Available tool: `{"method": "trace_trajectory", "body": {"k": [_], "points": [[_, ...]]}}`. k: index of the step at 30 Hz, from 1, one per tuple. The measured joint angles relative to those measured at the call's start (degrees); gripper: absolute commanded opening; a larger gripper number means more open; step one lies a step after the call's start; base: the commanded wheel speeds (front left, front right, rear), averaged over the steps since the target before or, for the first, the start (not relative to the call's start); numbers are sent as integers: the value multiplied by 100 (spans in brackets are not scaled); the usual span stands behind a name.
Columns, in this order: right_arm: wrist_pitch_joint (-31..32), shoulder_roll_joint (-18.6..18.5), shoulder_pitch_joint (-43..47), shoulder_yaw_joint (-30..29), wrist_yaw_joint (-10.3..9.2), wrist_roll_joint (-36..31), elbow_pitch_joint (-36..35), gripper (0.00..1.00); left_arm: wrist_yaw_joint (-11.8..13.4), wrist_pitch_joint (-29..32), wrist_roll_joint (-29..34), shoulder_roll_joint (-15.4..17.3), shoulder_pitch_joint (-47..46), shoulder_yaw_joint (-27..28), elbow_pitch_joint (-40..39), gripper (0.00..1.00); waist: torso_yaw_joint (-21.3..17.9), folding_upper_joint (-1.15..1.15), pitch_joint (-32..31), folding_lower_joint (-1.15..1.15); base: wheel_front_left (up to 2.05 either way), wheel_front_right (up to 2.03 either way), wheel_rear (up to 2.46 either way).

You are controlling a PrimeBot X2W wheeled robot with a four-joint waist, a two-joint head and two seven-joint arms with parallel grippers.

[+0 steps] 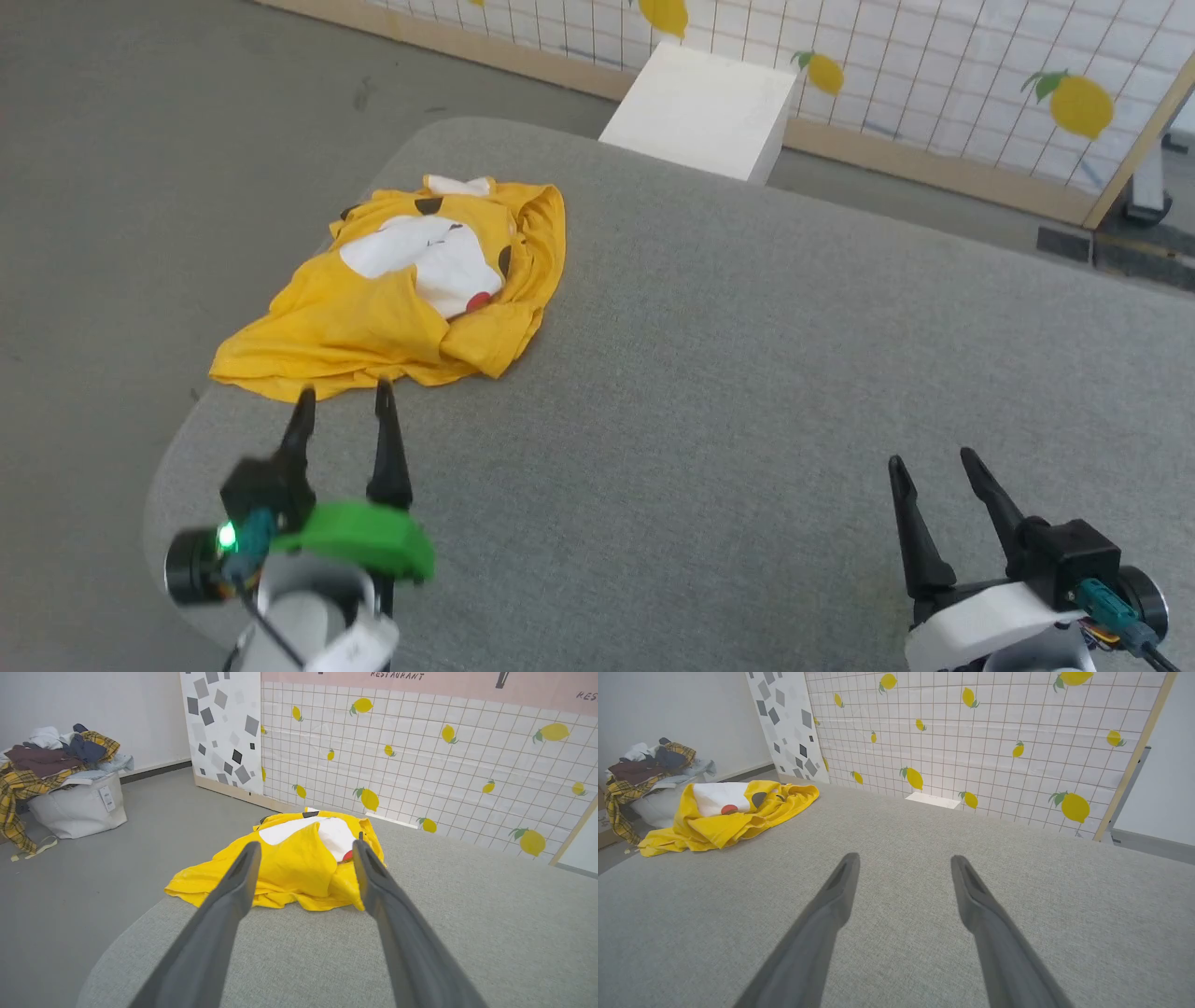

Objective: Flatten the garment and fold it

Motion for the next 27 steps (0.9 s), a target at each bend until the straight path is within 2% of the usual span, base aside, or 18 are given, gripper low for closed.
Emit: {"method": "trace_trajectory", "body": {"k": [5, 12, 16, 20, 25, 27], "points": [[134, 2, -41, 70, 0, -134, -321, 100, 4, 244, -514, -3, -956, 86, 662, 100, -11, 0, 234, 0, 0, 0, 0], [447, 2, -186, 160, 0, -311, -1048, 100, 230, 1263, -1268, 13, -2477, 339, 2058, 100, -188, 0, 662, 0, 0, 0, 0], [637, -14, -196, 146, 0, -400, -1432, 100, 332, 1775, -1507, 169, -3192, 486, 2730, 100, -380, 0, 936, 1, 0, 0, 0], [754, -77, -194, 49, 0, -401, -1704, 100, 612, 2327, -1717, 243, -3645, 579, 3370, 100, -570, 0, 1247, 1, 0, 0, 0], [790, -80, -187, -52, 0, -387, -1875, 100, 961, 3012, -1672, 304, -3756, 455, 3980, 100, -804, 0, 1604, 1, 0, 0, 0], [791, -80, -182, -56, 0, -381, -1903, 100, 1020, 3175, -1670, 303, -3793, 417, 4090, 100, -873, 0, 1727, 1, 0, 0, 0]]}}
